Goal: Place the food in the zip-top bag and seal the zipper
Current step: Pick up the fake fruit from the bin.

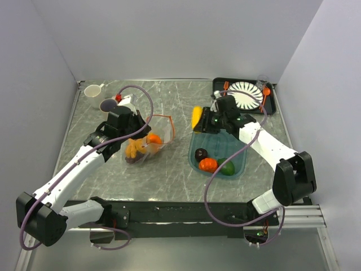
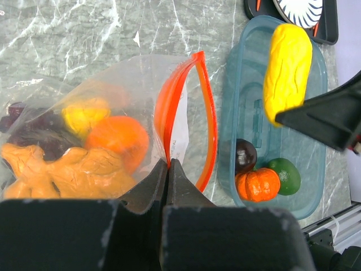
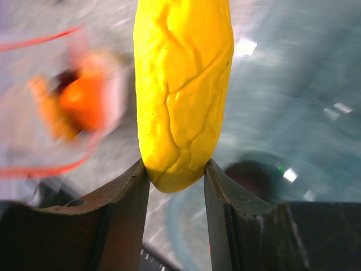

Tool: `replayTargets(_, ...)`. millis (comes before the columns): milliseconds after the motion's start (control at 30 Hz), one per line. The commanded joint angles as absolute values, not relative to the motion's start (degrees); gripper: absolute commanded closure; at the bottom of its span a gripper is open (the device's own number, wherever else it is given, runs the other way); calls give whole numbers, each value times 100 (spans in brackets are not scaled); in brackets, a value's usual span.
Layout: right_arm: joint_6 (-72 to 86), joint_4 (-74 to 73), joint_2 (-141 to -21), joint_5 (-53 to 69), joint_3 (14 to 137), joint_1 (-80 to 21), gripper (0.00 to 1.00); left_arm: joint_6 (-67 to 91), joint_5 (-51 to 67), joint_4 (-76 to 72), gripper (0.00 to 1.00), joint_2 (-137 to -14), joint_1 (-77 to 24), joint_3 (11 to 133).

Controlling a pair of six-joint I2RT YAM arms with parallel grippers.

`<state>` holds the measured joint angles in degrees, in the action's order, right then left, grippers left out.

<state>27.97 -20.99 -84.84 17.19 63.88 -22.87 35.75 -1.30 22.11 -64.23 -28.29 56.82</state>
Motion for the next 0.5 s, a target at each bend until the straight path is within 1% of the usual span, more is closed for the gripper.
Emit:
replayTargets(0,2242,-2170,-8384,2768,7135,-2724,100,3586,-44,2022,99,-6372,-2848,5731)
replayTargets(200,1794,-2626,-8876,3207,7865,-3374,100,3595,18,2004,99,-6372,-2848,5748)
replayTargets(333,1547,-3040,-9324,3226,8209,-3638,100,3595,18,2030,99,-6346,-2848,5766)
replayTargets(467,1197,-3445,-9466,3085,8332,-3779,100,3604,18,2039,99,-6328,-2848,5766)
